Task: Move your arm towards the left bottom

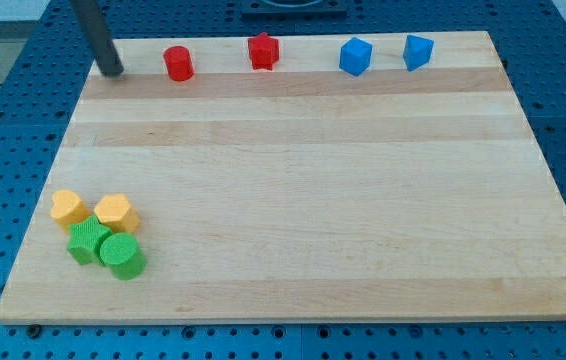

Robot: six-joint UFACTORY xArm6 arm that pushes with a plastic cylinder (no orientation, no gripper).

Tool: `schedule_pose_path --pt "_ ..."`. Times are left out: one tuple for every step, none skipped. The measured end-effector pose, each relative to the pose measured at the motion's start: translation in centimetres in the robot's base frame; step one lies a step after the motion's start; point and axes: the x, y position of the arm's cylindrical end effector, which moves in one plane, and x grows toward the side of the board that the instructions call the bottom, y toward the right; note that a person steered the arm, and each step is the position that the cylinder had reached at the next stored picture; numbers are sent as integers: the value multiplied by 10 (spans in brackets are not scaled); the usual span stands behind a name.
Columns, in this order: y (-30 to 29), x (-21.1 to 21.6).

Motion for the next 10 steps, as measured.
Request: schedule_pose_path --pt "115 -35" --pt "188 -36" --pt "188 -34" --pt "193 -13" --pt "201 -30" --pt "200 -41" --pt "181 -42" --pt "175 -41" --pt "108 -40" --pt "-4 -37"
